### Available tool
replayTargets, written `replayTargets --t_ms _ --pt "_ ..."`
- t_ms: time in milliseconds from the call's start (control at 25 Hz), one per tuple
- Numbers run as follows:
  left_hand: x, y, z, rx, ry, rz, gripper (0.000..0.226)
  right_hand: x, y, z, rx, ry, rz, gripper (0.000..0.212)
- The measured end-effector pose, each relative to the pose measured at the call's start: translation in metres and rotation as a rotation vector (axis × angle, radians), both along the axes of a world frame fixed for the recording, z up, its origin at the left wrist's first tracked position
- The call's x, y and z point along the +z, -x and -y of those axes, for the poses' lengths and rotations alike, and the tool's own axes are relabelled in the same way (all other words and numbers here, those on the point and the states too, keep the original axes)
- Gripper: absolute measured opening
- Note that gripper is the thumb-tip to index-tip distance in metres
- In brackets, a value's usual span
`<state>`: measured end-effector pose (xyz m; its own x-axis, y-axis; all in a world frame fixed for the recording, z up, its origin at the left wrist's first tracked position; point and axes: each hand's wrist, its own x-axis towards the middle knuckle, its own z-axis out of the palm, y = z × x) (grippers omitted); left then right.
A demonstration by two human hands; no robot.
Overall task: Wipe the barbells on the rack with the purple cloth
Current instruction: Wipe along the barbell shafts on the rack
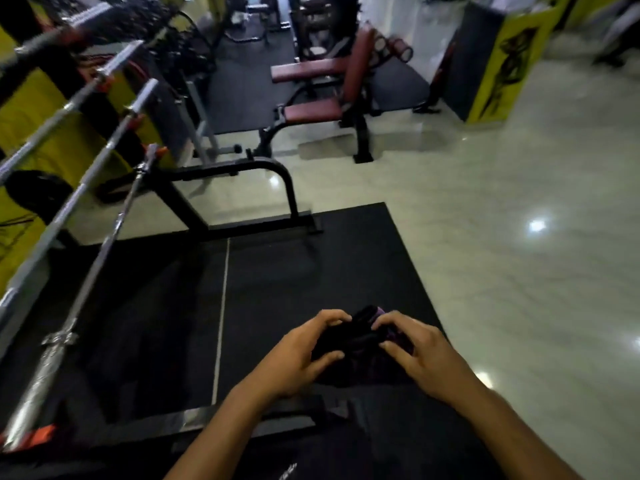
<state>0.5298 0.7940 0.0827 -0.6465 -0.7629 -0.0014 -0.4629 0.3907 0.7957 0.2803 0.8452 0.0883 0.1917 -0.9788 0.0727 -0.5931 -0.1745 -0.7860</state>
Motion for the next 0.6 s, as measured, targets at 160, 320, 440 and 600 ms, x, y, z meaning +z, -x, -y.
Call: replayTargets --t_ms 160,320,440,600 --pt "-0.006 0.027 0.044 -0.057 0.057 0.016 0.059 0.011 0.024 0.026 -0.026 0.007 -0.059 0.021" --pt "-0.012 0.045 0.095 -0.083 0.054 -0.093 0.053 0.020 0.030 0.076 0.030 0.090 -0.083 0.011" --pt "-0.022 0.045 0.140 -0.046 0.028 -0.145 0.047 0.020 0.023 0.131 0.065 0.105 -0.101 0.012" --pt "-0.029 0.019 0.221 0.016 -0.029 -0.127 0.026 0.011 -0.006 0.234 0.076 0.000 0.013 0.025"
